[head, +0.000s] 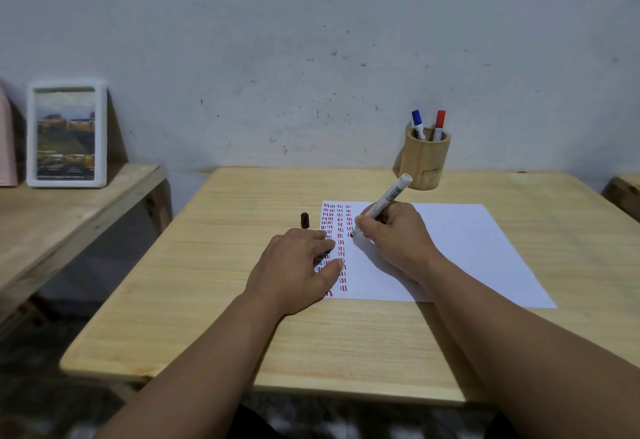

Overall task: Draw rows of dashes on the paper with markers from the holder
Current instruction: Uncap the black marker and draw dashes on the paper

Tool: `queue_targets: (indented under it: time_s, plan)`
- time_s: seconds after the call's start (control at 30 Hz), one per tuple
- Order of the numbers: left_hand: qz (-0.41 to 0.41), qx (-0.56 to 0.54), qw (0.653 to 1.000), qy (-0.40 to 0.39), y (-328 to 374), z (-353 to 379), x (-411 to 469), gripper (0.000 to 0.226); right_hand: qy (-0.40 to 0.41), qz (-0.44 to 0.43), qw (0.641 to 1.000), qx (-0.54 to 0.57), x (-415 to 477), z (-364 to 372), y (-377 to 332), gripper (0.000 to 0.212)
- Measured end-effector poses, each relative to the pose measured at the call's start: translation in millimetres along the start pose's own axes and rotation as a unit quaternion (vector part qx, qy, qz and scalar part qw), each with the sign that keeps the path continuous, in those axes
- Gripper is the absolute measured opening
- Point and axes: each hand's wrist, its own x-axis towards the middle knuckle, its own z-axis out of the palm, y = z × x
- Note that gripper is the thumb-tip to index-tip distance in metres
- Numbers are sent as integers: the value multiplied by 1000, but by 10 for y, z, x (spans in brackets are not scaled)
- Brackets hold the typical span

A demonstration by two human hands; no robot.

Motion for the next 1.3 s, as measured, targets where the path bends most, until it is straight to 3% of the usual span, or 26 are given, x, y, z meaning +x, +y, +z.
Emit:
queue_targets:
  time_s: [0.33, 0.5, 0.6, 0.77, 1.03, 1.17, 1.2, 1.3]
  plan:
    - [-9, -41, 999, 6, 2, -9, 13, 38, 29, 17, 998, 50, -21, -23, -29, 14]
    - [-110, -157, 976, 107, -76, -14, 107, 26, 30, 27, 997, 70, -31, -35, -79, 14]
    - [-185, -179, 954, 151, -154, -19, 235, 35, 30, 31, 996, 79, -43, -53, -124, 23]
    - [-225, -133, 960, 100, -245, 3, 404, 48, 32, 45, 995, 81, -53, -60, -146, 32]
    - [-253, -128, 956, 75, -244, -14, 497, 22, 14, 30, 995, 98, -56, -66, -163, 20]
    - [-280, -319, 898, 117, -130, -101, 555, 16, 22, 60, 984, 164, -32, -110, -267, 16]
    - [-292, -376, 870, 127, -68, -135, 585, 16, 29, 72, 977, 199, -22, -124, -317, 14]
    - [-336, -570, 742, 103, 160, -261, 646, 12, 41, 93, 949, 298, -1, -172, -513, 10]
